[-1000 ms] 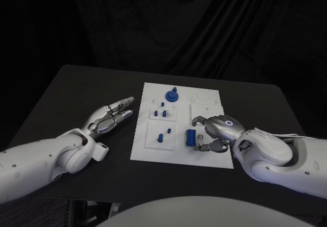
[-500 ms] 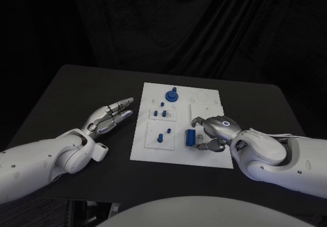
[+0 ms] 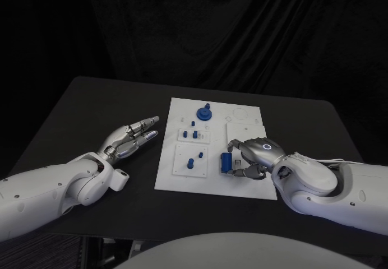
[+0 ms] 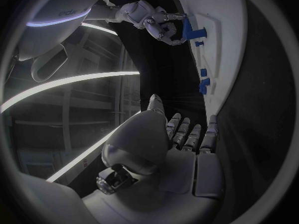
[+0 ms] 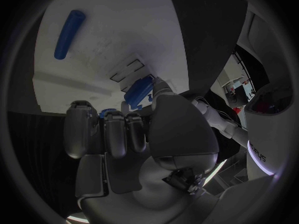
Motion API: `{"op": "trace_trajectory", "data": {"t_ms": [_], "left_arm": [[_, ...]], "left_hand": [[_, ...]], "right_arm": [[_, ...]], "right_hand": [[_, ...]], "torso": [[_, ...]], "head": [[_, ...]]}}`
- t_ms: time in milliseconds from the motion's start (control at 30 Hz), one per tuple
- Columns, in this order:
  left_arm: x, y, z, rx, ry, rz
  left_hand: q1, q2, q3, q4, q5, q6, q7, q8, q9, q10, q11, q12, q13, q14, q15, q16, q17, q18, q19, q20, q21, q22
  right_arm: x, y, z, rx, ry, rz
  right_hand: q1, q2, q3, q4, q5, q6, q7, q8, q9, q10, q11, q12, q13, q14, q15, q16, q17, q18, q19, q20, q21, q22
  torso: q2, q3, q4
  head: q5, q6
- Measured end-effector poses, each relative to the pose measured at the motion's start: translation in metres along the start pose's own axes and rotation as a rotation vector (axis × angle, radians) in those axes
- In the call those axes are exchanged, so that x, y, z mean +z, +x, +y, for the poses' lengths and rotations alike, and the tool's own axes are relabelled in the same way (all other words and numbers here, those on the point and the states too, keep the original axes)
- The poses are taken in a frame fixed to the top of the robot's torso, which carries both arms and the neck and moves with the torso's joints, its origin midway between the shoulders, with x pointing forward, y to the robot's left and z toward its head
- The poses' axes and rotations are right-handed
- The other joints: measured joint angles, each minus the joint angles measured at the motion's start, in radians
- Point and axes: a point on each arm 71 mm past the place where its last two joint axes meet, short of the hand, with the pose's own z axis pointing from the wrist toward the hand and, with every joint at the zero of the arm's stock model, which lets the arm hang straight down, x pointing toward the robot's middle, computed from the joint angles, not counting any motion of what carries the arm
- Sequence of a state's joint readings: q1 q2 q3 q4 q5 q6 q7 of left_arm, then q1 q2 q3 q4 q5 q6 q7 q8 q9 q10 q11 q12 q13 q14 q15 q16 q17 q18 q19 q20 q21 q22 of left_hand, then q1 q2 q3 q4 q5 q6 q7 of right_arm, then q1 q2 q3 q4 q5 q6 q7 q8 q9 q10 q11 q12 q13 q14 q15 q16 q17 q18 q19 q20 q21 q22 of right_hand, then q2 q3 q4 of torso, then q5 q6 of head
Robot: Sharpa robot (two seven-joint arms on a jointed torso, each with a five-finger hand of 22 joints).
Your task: Assemble the parts on the task board
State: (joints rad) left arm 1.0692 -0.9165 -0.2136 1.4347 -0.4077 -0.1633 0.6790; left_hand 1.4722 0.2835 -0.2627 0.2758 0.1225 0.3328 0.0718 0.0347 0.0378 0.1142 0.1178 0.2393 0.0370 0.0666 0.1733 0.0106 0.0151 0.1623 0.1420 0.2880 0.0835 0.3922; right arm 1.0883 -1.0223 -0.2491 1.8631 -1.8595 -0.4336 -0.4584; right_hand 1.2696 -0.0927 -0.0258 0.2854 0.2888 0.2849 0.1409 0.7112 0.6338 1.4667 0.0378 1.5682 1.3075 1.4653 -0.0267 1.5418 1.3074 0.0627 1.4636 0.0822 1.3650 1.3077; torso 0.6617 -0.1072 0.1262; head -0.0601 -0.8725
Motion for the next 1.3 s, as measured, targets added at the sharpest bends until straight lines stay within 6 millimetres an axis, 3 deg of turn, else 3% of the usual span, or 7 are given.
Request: {"op": "trace_trajectory", "data": {"t_ms": [233, 733, 900, 1033, 1300], "left_arm": [[0.0002, 0.0003, 0.0002, -0.001, 0.0, 0.002], [-0.0001, 0.001, 0.001, -0.005, -0.002, 0.006], [-0.0002, 0.001, 0.0012, -0.006, -0.002, 0.006], [-0.0004, 0.0011, 0.0015, -0.006, -0.003, 0.007], [-0.0009, 0.0009, 0.002, -0.007, -0.004, 0.007]], "left_hand": [[0.0, 0.0, 0.003, 0.003, 0.0, 0.0, 0.0, 0.0, 0.0, 0.0, 0.0, 0.0, 0.0, 0.0, 0.0, 0.0, 0.0, 0.0, 0.0, 0.0, 0.0, 0.0], [0.0, 0.0, 0.003, 0.003, 0.0, 0.003, 0.003, 0.0, 0.0, 0.0, 0.0, 0.004, 0.0, 0.0, 0.0, 0.0, 0.0, 0.0, 0.0, 0.0, 0.0, 0.0], [0.0, 0.0, 0.003, 0.003, 0.0, 0.0, 0.007, 0.0, 0.0, 0.0, 0.0, 0.004, 0.0, 0.0, 0.0, 0.0, 0.0, 0.0, 0.0, 0.0, 0.0, 0.0], [0.0, 0.0, 0.003, 0.003, 0.0, 0.0, 0.007, 0.0, 0.0, 0.0, 0.0, 0.004, 0.0, 0.0, 0.0, 0.0, 0.0, 0.0, 0.0, 0.0, 0.002, 0.001], [0.0, 0.0, 0.005, 0.006, 0.0, 0.0, 0.007, 0.0, 0.0, 0.003, 0.003, 0.004, 0.0, 0.0, 0.0, 0.0, 0.001, 0.0, 0.004, 0.004, 0.004, 0.003]], "right_arm": [[0.0001, 0.0001, -0.0005, 0.0, 0.001, -0.001], [-0.001, -0.0012, -0.0008, 0.003, -0.003, -0.01], [-0.0023, -0.0019, -0.0012, 0.006, -0.007, -0.016], [-0.0037, -0.0034, -0.0005, 0.011, -0.012, -0.024], [-0.0075, -0.0052, 0.0002, 0.02, -0.022, -0.035]], "right_hand": [[0.003, 0.029, 0.0, 0.0, 0.0, 0.055, -0.006, 0.029, -0.028, 0.0, 0.0, 0.0, 0.0, 0.0, 0.0, 0.0, 0.0, 0.0, 0.0, 0.0, 0.01, 0.0], [0.03, 0.055, -0.012, -0.026, -0.008, 0.132, -0.018, 0.031, -0.093, 0.0, 0.0, 0.0, 0.0, 0.0, 0.0, 0.0, 0.0, 0.0, 0.0, 0.0, 0.02, 0.0], [0.038, 0.065, -0.018, -0.032, -0.008, 0.163, -0.02, 0.009, -0.123, 0.0, 0.0, 0.0, 0.0, 0.0, 0.0, 0.004, 0.0, 0.0, 0.002, -0.002, 0.025, 0.0], [0.039, 0.092, -0.024, -0.043, -0.007, 0.194, -0.024, -0.014, -0.154, -0.002, -0.002, 0.0, 0.0, 0.004, -0.004, 0.004, 0.0, 0.0, 0.004, -0.004, 0.025, 0.0], [0.034, 0.097, -0.029, -0.048, -0.006, 0.228, -0.022, -0.054, -0.199, -0.004, -0.004, 0.0, 0.0, 0.004, -0.004, 0.004, 0.0, 0.0, 0.004, -0.004, 0.025, 0.0]], "torso": [[0.0, 0.0, 0.0003], [-0.001, 0.0002, 0.0003], [-0.001, 0.0006, 0.0002], [-0.001, 0.0006, 0.0], [-0.001, 0.0006, -0.0001]], "head": [[-0.001, 0.0], [0.001, 0.0], [0.003, 0.0], [0.005, 0.0], [0.004, 0.0]]}}
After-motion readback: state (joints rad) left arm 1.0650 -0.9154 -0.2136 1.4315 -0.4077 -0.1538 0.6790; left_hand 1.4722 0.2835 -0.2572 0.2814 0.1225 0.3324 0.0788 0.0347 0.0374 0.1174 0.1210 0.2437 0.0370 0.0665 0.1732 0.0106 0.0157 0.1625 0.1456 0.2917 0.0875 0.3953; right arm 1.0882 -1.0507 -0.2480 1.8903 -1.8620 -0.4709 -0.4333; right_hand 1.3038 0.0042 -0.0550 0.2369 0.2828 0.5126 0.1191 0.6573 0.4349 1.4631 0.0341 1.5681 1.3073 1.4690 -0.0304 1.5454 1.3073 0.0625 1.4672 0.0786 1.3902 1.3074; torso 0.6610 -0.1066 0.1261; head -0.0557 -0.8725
